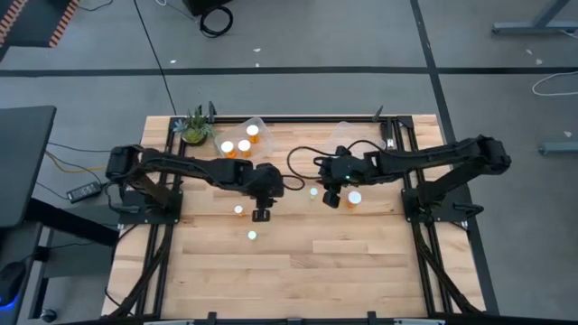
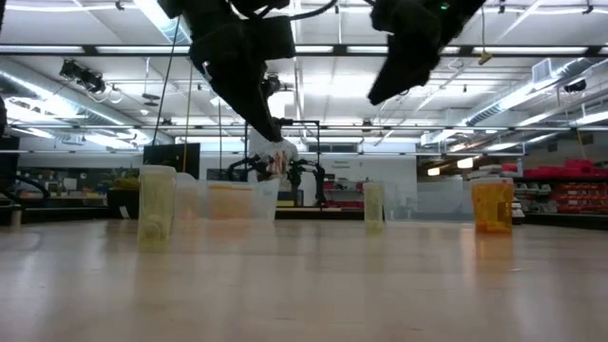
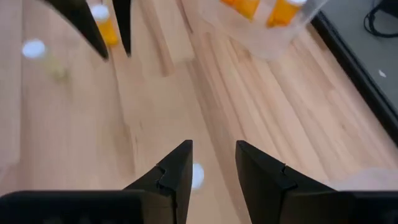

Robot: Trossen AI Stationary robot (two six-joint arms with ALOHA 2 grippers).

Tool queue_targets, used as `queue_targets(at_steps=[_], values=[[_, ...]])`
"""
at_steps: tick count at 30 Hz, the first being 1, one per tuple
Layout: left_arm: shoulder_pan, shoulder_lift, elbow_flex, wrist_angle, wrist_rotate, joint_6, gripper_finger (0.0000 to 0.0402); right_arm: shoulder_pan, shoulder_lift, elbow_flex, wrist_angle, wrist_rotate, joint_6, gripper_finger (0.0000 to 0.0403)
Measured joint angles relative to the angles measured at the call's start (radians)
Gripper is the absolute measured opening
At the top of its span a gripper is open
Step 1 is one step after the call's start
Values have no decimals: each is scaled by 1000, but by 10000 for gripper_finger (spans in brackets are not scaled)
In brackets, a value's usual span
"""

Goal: Pick and place medicine bottles into bin by pill shape (circle, oval)
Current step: Put the yellow tablet bottle into the right transparent bin

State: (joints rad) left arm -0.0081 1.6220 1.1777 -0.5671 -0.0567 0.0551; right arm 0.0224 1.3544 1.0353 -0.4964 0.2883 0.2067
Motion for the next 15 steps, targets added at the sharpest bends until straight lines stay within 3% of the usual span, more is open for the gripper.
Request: queue_targets(at_steps=[15], values=[[20, -235, -257, 215, -11, -65, 110, -97, 93, 60, -27, -122, -108, 129]])
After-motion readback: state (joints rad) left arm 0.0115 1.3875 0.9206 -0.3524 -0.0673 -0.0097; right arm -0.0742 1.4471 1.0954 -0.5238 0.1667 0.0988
